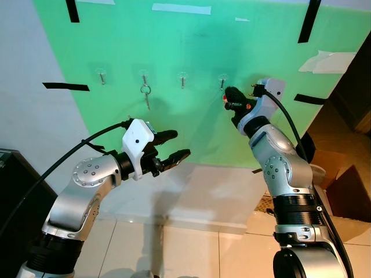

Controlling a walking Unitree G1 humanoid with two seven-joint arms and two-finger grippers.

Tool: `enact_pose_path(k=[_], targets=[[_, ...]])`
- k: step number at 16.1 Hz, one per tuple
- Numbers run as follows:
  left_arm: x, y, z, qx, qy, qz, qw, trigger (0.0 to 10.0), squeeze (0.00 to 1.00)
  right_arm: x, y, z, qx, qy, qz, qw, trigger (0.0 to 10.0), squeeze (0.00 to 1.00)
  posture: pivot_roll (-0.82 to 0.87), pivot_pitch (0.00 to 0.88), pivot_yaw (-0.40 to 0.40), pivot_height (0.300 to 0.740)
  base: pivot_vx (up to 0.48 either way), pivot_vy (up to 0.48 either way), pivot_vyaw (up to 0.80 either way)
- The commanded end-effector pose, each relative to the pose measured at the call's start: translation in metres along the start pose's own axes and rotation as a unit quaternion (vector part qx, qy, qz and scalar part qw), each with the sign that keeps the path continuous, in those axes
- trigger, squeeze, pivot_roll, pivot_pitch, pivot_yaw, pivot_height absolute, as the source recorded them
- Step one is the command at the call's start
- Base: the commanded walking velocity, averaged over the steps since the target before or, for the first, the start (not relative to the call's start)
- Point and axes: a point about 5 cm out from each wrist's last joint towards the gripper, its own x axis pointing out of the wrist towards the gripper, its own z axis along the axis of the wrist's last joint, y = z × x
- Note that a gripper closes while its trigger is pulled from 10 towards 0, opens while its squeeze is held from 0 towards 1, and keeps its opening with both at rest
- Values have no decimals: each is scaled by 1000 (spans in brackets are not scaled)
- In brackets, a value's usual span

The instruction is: Hang keys on a hook

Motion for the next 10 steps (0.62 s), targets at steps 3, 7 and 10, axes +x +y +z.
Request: enact_pose_path(k=[3,7,10], targets=[[2,1,5,10,-2,-5,1000,10000,0,7,7,10,11,-21,23,999,10000,0,12,0,-1,740,0,0,0],[2,3,5,12,-2,-1,1000,10000,0,13,9,12,13,-25,29,999,10000,0,18,0,-2,740,0,0,0],[2,3,5,13,-1,-1,1000,10000,0,17,9,9,11,-17,24,1000,10000,0,17,0,0,740,0,0,0]])
